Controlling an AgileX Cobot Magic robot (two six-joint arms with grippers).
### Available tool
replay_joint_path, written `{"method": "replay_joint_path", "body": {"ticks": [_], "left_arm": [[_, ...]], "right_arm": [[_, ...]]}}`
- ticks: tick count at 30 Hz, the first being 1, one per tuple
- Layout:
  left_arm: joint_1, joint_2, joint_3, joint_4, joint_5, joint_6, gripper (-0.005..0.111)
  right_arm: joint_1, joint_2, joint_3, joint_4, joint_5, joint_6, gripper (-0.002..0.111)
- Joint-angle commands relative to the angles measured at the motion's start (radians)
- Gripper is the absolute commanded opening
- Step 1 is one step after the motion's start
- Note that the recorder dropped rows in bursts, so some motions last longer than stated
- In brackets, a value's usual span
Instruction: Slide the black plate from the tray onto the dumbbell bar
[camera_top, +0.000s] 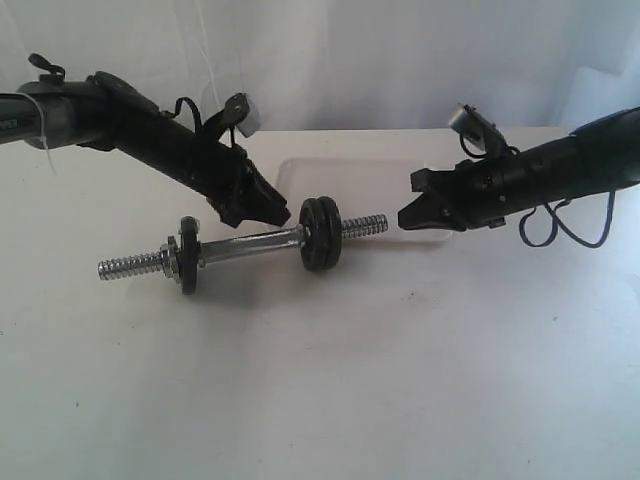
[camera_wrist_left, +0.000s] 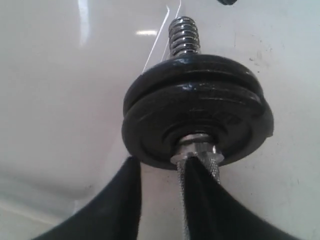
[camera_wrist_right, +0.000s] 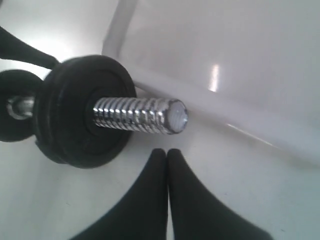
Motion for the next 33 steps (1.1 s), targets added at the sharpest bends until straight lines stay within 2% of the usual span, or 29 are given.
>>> {"method": "replay_joint_path", "body": {"ticks": [1, 2, 9, 15, 21, 22, 29, 33], "left_arm": [[-0.002, -0.02, -0.048, 0.102, 0.022, -0.164, 0.007], [-0.002, -0.02, -0.06, 0.13, 0.026, -0.186, 0.001], [-0.002, -0.02, -0.124, 0.317, 0.064, -0.438, 0.0], [-0.002, -0.02, -0.186, 0.483, 0.067, -0.628, 0.0], [0.0, -0.02, -0.236, 0.676, 0.109, -0.865, 0.0], [0.008, -0.02, -0.247, 0.715, 0.126, -0.93, 0.0], [0.135, -0.02, -0.274, 0.719, 0.277, -1.206, 0.0], [0.164, -0.033, -0.274, 0.757, 0.33, -1.253, 0.0]], "right_arm": [[-0.009, -0.049, -0.006, -0.157, -0.07, 0.06, 0.0], [-0.009, -0.058, -0.006, -0.184, -0.084, 0.076, 0.0], [-0.009, -0.117, -0.006, -0.374, -0.111, 0.196, 0.0], [-0.009, -0.135, -0.006, -0.41, -0.192, 0.233, 0.0], [-0.009, -0.135, -0.006, -0.447, -0.176, 0.262, 0.0], [-0.009, -0.137, -0.006, -0.476, -0.18, 0.296, 0.0], [-0.009, -0.196, -0.006, -0.612, -0.195, 0.443, 0.0], [-0.009, -0.242, -0.006, -0.633, -0.184, 0.519, 0.0]]}}
